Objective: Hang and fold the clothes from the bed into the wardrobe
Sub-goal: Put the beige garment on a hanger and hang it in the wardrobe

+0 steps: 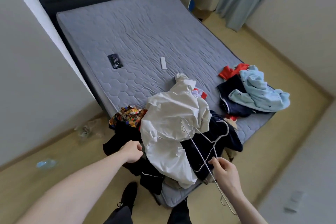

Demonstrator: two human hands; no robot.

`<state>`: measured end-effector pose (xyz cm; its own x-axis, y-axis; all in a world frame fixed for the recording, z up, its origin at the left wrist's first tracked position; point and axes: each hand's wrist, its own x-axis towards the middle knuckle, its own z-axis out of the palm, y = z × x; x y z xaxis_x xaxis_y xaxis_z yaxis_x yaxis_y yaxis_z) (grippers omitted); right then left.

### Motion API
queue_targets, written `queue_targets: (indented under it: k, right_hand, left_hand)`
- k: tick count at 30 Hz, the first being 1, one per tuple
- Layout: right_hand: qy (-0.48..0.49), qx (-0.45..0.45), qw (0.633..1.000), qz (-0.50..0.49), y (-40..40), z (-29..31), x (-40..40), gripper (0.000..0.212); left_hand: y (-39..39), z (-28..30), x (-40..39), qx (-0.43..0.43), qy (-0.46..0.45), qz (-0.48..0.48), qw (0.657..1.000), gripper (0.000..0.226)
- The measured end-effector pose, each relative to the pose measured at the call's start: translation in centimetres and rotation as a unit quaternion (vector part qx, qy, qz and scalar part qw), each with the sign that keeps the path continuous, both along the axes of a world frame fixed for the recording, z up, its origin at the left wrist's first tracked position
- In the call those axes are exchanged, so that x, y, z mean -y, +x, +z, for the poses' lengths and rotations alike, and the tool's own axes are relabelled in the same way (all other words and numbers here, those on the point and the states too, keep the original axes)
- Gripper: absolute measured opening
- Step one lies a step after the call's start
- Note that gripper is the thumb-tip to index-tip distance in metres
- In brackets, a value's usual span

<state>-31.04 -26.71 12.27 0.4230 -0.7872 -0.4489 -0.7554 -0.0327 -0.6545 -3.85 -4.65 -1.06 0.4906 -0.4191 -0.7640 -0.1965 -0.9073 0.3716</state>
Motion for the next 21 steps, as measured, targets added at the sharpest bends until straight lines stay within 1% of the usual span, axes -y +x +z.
queue_targets:
  k: [3, 6, 11, 15, 16, 18, 21]
  right_hand:
    - [0.032, 0.001, 0.999, 0.017, 0.9, -2.3, 4.3, 0.032]
    - [0.057, -0.014, 0.997, 0.054, 2.0, -5.2, 9.1, 0.032]
    - [0.063, -0.026, 0.992, 0.103, 4.6, -11.2, 16.1, 0.035]
    - [0.065, -0.026, 0.989, 0.130, 5.7, -15.8, 19.8, 0.040]
    - [0.067, -0.027, 0.988, 0.137, 5.9, -16.9, 20.5, 0.040]
    - [0.071, -0.033, 0.985, 0.151, 6.0, -18.2, 21.3, 0.040]
    - [0.090, -0.030, 0.982, 0.163, 6.0, -18.7, 21.8, 0.041]
  left_hand:
    - [-0.2, -1.6, 4.0, -0.002, 0.003, 0.036, 0.999, 0.020]
    - [0.0, -4.9, 7.1, -0.016, 0.009, 0.107, 0.994, 0.023]
    - [0.5, -11.3, 11.5, -0.045, 0.031, 0.251, 0.966, 0.033]
    - [0.8, -16.7, 14.1, -0.064, 0.049, 0.305, 0.949, 0.030]
    - [0.8, -17.7, 14.6, -0.076, 0.047, 0.313, 0.946, 0.033]
    - [1.1, -18.7, 15.2, -0.086, 0.035, 0.337, 0.937, 0.040]
    - [0.8, -17.6, 15.7, -0.068, -0.005, 0.407, 0.911, 0.034]
